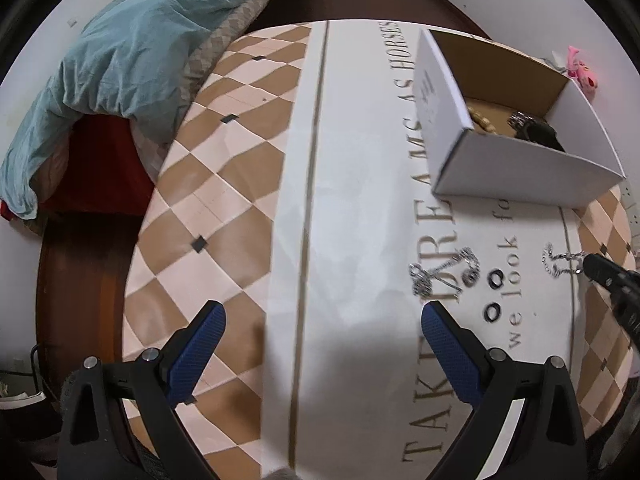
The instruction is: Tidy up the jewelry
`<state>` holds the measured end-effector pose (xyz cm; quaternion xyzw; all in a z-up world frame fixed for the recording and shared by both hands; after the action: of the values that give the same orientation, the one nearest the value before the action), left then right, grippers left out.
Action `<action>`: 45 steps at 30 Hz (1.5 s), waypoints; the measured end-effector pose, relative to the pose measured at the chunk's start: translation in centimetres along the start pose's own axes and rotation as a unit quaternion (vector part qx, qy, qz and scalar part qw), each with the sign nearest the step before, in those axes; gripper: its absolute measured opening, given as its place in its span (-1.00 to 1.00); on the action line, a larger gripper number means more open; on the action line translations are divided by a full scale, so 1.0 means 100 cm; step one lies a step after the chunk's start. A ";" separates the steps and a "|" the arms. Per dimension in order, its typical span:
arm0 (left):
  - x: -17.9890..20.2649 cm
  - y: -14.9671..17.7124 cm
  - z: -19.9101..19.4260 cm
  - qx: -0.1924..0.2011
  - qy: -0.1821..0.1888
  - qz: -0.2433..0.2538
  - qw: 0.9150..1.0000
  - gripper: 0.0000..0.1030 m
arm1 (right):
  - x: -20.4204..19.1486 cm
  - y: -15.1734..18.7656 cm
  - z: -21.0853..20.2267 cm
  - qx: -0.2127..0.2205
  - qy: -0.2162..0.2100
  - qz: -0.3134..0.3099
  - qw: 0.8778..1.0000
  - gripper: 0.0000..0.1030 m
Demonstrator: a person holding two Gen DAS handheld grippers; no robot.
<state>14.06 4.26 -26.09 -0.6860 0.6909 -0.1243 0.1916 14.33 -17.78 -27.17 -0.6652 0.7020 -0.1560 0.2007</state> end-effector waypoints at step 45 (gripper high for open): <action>0.052 -0.090 -0.105 0.089 0.194 -0.004 0.977 -0.86 | 0.003 -0.079 -0.103 0.086 -0.085 0.064 0.991 -0.88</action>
<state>17.62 -2.15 -13.27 -0.6316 0.6985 -0.3167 0.1132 16.17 -19.08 -14.42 -0.6097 0.7078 -0.1458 0.3255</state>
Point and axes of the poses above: each gripper's, at about its wrist camera, not at the fingertips, and z roughly the way its jaws point, x to its right, y to its underside, the point moved 10 cm from there along z, roughly the way its jaws point, and after that the axes turned 7 degrees about x, right-handed, at the moved point
